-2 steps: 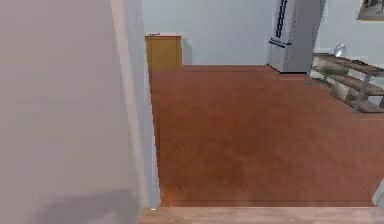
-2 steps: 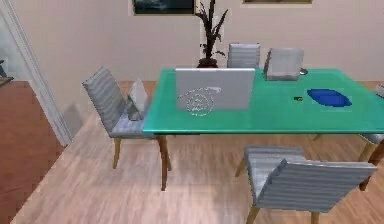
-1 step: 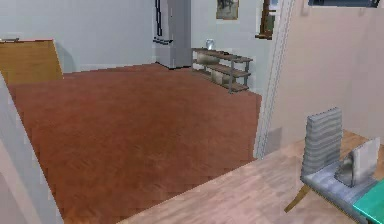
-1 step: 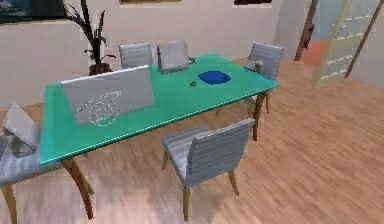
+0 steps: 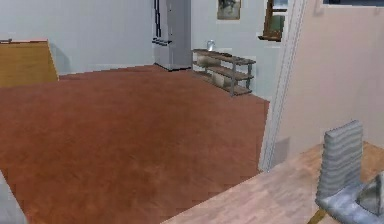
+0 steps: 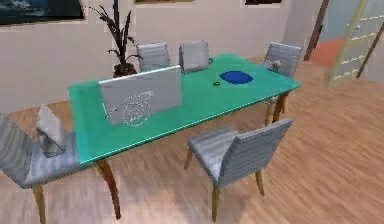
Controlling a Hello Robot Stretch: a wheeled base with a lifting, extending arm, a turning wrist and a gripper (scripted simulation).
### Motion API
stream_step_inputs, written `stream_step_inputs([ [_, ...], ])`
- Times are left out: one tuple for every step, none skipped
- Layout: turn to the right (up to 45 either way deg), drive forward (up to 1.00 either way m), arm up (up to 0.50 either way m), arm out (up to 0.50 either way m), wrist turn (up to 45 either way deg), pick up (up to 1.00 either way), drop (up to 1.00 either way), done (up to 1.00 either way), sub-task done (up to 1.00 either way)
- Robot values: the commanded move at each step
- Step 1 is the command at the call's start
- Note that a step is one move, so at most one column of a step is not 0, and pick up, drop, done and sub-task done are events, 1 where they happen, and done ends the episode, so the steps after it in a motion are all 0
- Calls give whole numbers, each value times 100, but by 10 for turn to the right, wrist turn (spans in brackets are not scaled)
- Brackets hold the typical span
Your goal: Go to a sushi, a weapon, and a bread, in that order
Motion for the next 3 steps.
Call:
stream_step_inputs([
  [30,0,0,0,0,0,0,0,0],
  [0,100,0,0,0,0,0,0,0],
  [30,0,0,0,0,0,0,0,0],
])
